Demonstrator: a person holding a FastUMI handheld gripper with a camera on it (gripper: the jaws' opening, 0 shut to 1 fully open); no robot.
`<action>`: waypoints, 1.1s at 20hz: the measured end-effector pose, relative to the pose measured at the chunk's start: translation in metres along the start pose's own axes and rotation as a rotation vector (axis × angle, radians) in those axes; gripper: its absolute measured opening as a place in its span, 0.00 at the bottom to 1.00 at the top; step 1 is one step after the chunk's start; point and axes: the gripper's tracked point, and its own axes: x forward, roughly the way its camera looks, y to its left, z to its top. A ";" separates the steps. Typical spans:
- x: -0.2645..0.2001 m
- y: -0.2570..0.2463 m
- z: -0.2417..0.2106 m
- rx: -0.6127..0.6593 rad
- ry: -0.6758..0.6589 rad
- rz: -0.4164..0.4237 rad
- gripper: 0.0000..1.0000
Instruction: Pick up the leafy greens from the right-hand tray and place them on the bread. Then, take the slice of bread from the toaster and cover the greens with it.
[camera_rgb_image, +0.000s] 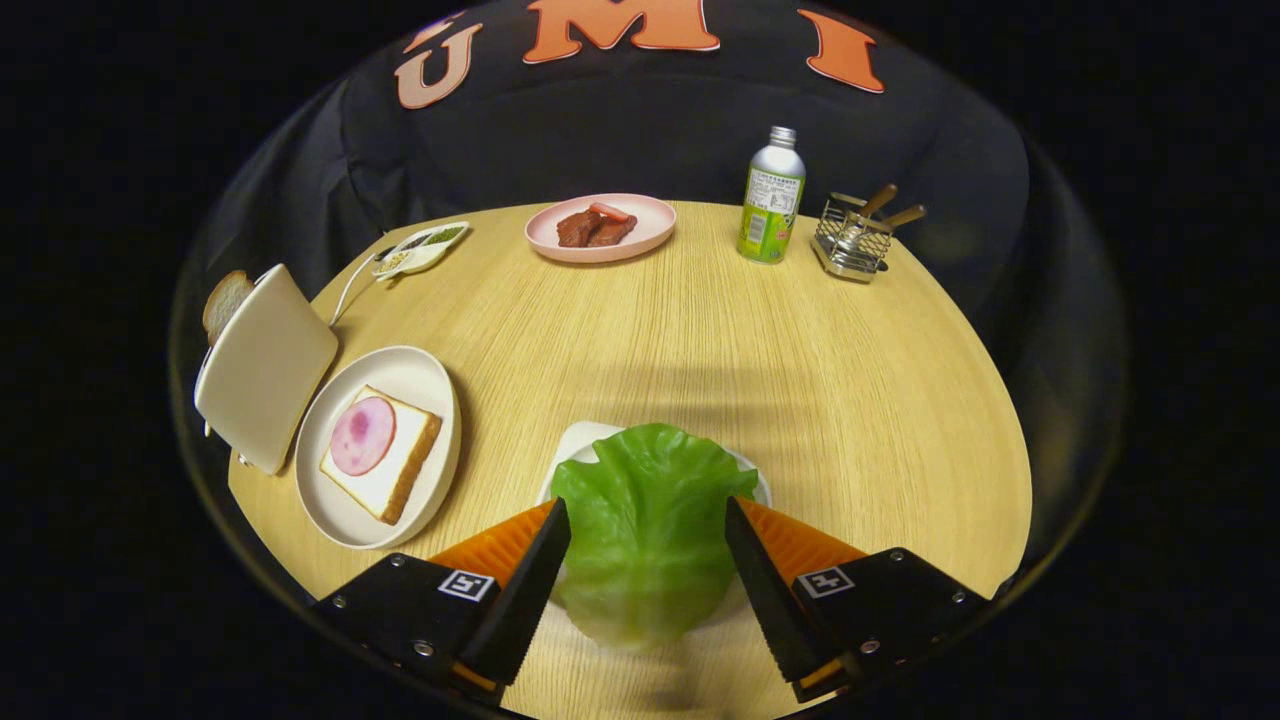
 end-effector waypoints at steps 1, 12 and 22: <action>0.003 0.000 -0.004 0.000 0.022 -0.001 0.93; 0.021 -0.005 -0.010 0.011 0.067 -0.012 0.52; 0.000 0.022 0.023 0.143 -0.065 0.140 0.05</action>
